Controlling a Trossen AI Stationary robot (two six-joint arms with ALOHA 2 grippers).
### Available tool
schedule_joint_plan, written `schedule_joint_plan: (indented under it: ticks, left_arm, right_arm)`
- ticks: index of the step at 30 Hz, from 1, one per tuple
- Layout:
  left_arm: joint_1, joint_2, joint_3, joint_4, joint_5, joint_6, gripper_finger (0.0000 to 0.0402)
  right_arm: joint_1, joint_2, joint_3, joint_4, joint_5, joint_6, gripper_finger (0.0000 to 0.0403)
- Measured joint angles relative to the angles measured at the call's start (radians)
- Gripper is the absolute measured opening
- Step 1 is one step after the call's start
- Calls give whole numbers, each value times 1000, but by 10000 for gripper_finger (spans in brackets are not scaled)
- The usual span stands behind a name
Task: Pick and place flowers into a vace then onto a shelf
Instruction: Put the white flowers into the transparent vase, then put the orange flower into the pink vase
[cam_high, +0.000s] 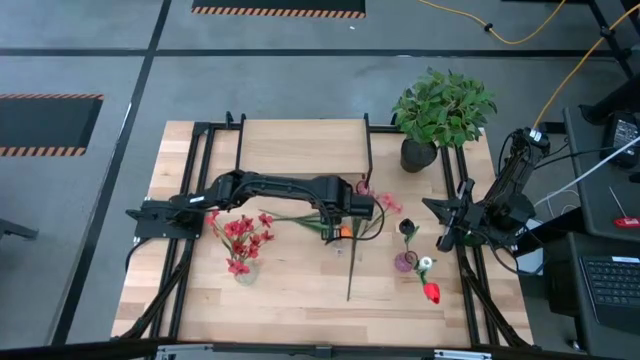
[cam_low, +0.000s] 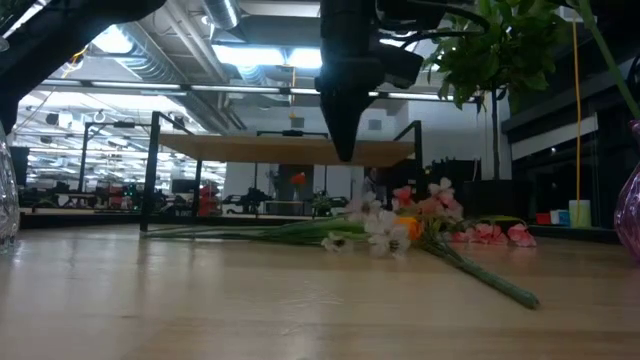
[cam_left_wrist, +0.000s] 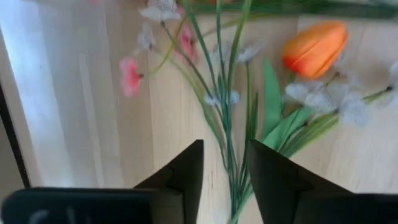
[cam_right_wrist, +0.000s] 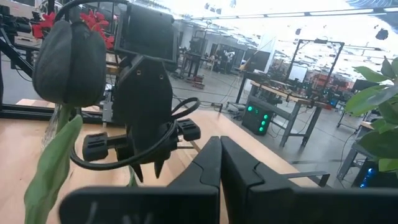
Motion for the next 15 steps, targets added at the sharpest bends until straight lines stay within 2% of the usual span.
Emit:
schedule_joint_plan:
  ticks: [6, 15]
  left_arm:
    - [-8, -17, 0, -110, 0, -53, 142]
    - [-36, -5, 0, -110, 68, -109, 143]
  right_arm:
    - [0, -1, 0, -7, 0, 0, 5]
    - [0, 0, 0, -8, 0, 0, 5]
